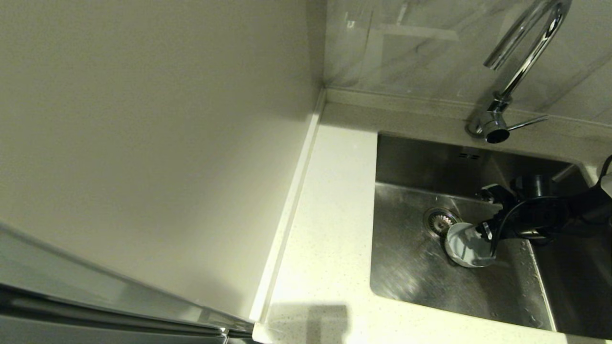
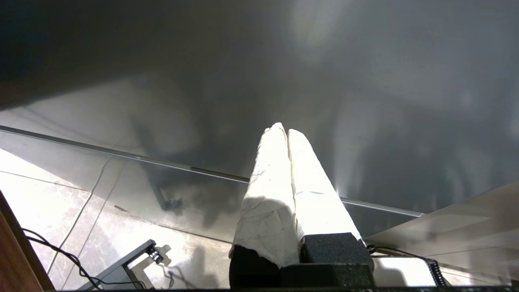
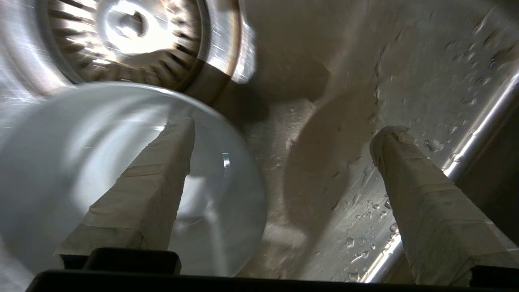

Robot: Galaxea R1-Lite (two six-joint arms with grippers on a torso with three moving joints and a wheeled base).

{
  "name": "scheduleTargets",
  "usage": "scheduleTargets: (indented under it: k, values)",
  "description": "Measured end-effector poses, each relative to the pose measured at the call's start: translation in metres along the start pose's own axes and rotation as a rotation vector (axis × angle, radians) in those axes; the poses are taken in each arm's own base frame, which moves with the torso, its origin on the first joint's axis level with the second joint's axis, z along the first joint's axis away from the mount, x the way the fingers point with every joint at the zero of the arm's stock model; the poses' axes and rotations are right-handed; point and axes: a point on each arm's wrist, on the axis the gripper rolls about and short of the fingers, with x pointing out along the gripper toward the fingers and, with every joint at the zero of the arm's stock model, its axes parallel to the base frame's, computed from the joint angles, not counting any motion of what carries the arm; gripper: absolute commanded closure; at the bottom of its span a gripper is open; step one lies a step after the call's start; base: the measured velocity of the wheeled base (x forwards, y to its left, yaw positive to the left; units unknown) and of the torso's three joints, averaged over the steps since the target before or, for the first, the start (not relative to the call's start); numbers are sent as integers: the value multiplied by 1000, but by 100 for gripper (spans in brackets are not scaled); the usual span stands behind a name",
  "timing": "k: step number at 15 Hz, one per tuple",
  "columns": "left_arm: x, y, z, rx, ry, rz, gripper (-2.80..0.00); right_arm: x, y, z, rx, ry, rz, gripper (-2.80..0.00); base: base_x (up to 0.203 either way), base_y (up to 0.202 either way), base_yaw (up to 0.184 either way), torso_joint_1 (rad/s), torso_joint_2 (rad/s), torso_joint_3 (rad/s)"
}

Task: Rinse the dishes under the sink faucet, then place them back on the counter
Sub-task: Put a bowl back to the table from the sink

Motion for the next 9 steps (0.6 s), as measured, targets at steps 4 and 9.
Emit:
scheduleTargets:
  k: [4, 9]
  values:
    - [0, 0, 0, 0, 0, 0, 0, 18, 0, -15, 13, 47, 13, -280, 0, 0, 0, 0, 0, 0]
    - [0, 0, 0, 0, 0, 0, 0, 20, 0, -17, 17, 50, 21, 0, 0, 0, 0, 0, 0, 0]
